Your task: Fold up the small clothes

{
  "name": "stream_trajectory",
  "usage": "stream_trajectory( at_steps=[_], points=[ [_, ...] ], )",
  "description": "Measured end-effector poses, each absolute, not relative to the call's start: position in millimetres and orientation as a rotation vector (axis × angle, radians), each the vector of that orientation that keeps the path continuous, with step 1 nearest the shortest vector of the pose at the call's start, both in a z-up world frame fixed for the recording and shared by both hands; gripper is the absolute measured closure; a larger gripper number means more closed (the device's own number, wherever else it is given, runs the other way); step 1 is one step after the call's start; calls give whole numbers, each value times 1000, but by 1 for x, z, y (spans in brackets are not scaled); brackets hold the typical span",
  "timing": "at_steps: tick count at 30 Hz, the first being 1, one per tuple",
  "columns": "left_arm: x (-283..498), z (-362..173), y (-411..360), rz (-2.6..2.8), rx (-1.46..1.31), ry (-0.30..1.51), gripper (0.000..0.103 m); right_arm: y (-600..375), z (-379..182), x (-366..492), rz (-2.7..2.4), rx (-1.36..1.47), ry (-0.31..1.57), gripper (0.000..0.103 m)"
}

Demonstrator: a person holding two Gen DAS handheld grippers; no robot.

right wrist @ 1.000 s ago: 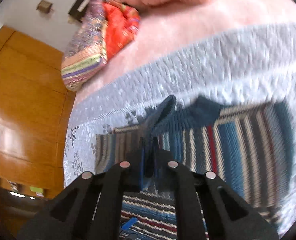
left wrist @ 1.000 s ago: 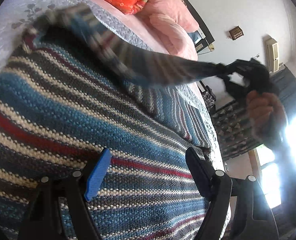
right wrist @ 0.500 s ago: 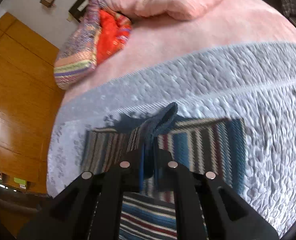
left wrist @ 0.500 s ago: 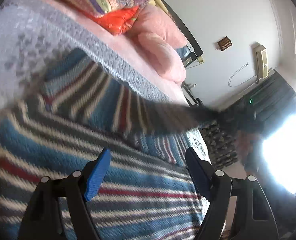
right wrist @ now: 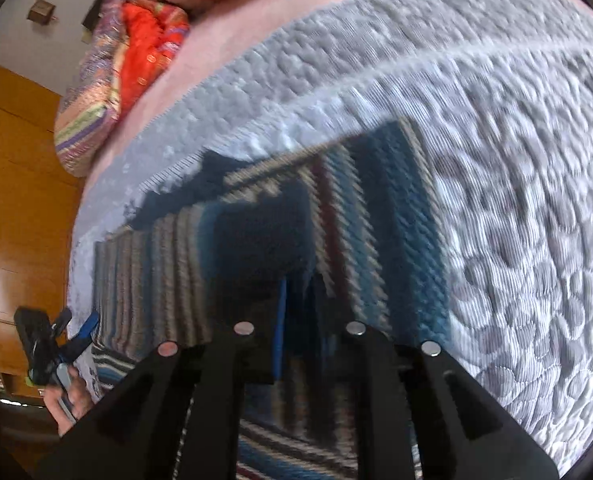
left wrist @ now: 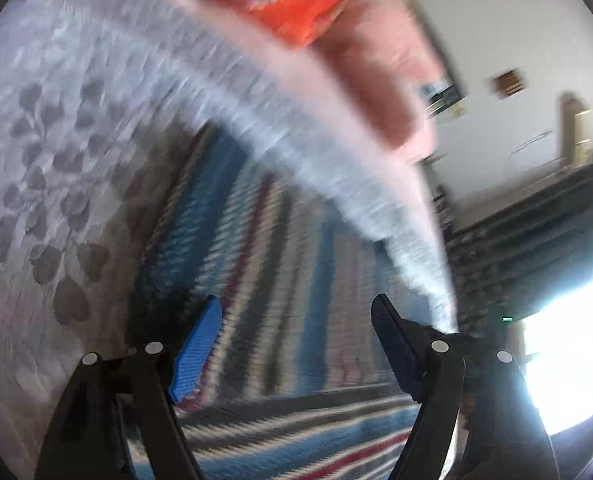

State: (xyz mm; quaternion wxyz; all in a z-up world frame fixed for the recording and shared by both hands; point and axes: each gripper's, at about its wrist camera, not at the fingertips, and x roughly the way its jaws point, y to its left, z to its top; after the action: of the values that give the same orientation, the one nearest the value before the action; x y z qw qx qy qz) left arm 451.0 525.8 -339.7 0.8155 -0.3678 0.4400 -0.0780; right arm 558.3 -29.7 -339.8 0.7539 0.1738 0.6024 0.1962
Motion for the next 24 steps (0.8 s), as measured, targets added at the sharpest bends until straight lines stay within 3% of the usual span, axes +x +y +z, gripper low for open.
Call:
stream_trajectory(
  at_steps=[2, 6, 11, 13, 15, 16, 21, 24],
  points=[
    [461, -342, 521, -180, -743, 998, 26, -43, -332, 557, 414, 432, 1282, 84],
    [484, -311, 509, -269, -647, 945, 25, -56, -309, 564, 473, 571, 1179, 83],
    [521, -330, 508, -201, -607, 1036, 26, -24, -343, 569, 542, 541, 1304, 83],
    [529, -349, 513, -153, -601, 1090, 32, -21, -365, 566, 534, 510, 1355, 92],
    [529, -345, 513, -158, -595, 1096, 33, -26, -366, 564, 535, 513, 1351, 96],
    [526, -337, 513, -174, -605, 1084, 33, -30, -363, 562, 542, 532, 1344, 89],
    [491, -318, 506, -379, -665, 1045, 33, -37, -358, 537, 626, 539, 1347, 86],
    [485, -351, 501, -285, -595, 1156, 36, -30, -375, 530, 592, 483, 1379, 92]
  ],
)
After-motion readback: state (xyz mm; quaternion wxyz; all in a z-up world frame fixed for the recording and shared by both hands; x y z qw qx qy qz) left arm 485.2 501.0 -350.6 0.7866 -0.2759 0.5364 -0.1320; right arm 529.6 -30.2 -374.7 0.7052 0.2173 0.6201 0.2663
